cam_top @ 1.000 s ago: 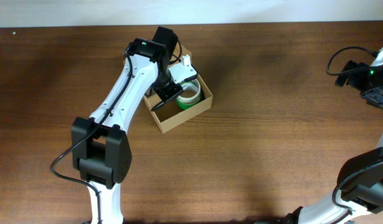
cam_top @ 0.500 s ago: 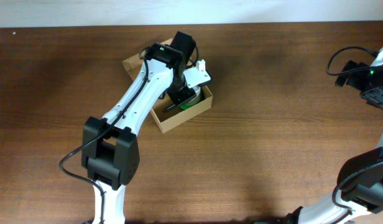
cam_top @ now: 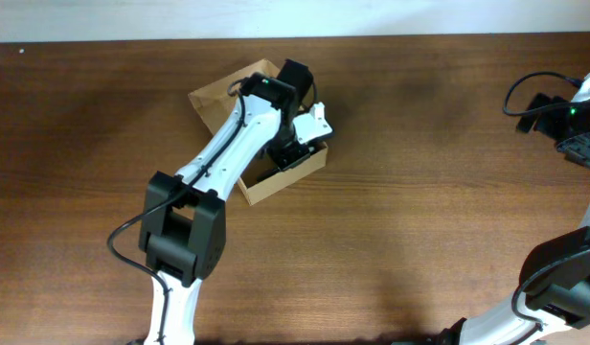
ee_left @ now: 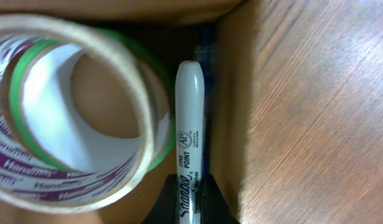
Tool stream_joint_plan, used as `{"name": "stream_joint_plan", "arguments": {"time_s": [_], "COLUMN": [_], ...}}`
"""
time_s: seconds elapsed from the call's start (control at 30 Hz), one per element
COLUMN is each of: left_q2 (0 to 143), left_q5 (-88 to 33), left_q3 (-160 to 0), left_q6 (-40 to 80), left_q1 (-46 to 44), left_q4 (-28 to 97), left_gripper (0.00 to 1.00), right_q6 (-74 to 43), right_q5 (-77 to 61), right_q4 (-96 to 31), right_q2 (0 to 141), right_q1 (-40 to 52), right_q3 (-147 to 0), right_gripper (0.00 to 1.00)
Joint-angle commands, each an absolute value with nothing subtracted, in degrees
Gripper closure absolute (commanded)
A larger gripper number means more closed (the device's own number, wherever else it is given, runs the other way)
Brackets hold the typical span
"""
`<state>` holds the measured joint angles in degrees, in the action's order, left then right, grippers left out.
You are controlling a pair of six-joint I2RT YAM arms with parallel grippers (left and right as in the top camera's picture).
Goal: Pack container
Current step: 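Release the Sharpie and lift the left gripper out of the box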
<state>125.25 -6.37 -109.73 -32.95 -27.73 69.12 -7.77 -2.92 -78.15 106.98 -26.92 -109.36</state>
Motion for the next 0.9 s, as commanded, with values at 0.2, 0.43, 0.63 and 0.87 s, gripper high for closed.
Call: {"name": "stream_joint_plan", "arguments": {"time_s": [0.2,0.43,0.63,0.87], "left_q2": [125.7,125.6,124.0,119.8], "left_q5": [-6.1,-3.6,-0.3,6.3], "left_q3": [-109.7,-109.8,-112.7,-123.1], "left_q6": [-32.1,-29.9,-26.2,-23.1], "left_q1": [-28.0,-28.0,-28.0,-28.0], "left_q4": [69.0,69.3,69.2,71.4], "left_gripper": [0.74,0.27,0.42,0.48], "right_q6": [-8.2,-8.2,-8.1,-5.8], "right_q5": [-2.7,-2.7,-2.5,2.4], "right_q4": [-78.2,-78.2,-78.1,-71.7], "right_q2": [105.9,105.9,105.9,105.9], "right_q1": [-27.1,-27.1,-27.1,-27.1], "right_q3": [-109.1,-109.1,-109.1,-109.1], "right_gripper": [0.01,0.01,0.01,0.01]}}
